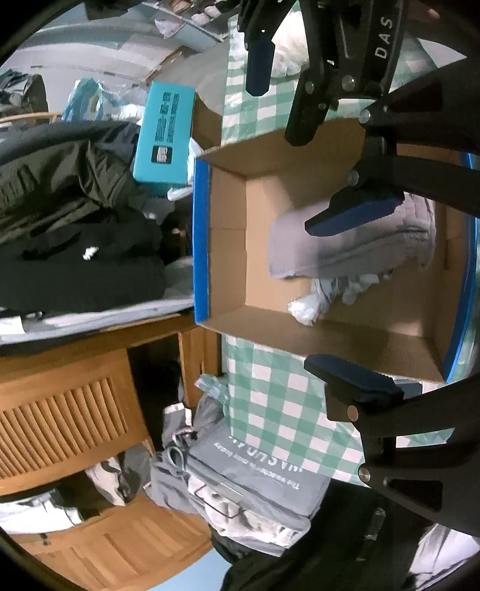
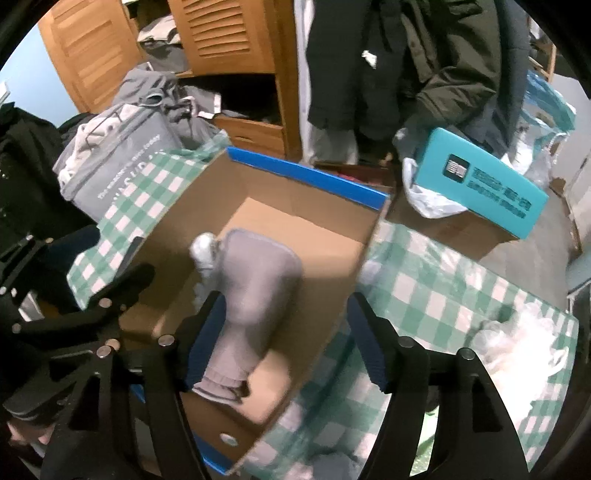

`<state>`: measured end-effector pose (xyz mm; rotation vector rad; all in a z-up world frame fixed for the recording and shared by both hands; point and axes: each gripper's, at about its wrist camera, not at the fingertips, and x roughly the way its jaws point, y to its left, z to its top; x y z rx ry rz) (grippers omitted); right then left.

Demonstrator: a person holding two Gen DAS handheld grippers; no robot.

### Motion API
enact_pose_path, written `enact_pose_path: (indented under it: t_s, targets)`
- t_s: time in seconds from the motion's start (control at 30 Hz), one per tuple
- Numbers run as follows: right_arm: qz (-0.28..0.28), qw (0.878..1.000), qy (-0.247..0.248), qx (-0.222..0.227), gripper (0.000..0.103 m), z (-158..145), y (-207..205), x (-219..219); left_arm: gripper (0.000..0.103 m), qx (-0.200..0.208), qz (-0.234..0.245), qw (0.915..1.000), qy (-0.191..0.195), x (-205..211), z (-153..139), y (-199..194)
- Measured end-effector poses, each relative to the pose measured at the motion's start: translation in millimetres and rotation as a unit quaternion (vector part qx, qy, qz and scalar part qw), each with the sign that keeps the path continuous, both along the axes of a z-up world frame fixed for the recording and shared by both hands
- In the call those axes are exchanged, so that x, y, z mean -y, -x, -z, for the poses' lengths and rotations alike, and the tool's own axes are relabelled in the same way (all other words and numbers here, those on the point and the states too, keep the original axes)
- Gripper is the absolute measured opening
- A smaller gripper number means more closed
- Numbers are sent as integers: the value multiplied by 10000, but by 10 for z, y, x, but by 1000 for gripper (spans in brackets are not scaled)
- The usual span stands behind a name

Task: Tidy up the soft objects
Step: 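Lower the white cloth and grey sock into the box and open both grippers, then move both grippers back to the pile, right gripper over the white bath puff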

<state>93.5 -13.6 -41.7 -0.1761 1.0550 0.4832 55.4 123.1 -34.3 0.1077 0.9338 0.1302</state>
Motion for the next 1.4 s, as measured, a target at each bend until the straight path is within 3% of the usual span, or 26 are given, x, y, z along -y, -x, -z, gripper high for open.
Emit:
enact_pose_path:
  t_s: [0.63, 1.1, 1.4]
  targets:
    - [607, 9980, 102, 136, 73, -77, 87, 694, 73, 145, 495, 9986, -97, 528, -139, 28]
    - [1141, 9932, 171, 132, 74, -51, 161, 1316, 81, 87, 1074, 9940, -204, 1112, -114, 26]
    - [1567, 9875, 150, 74, 74, -5, 172, 1768, 81, -158, 1414, 9897, -185, 1497, 7, -46]
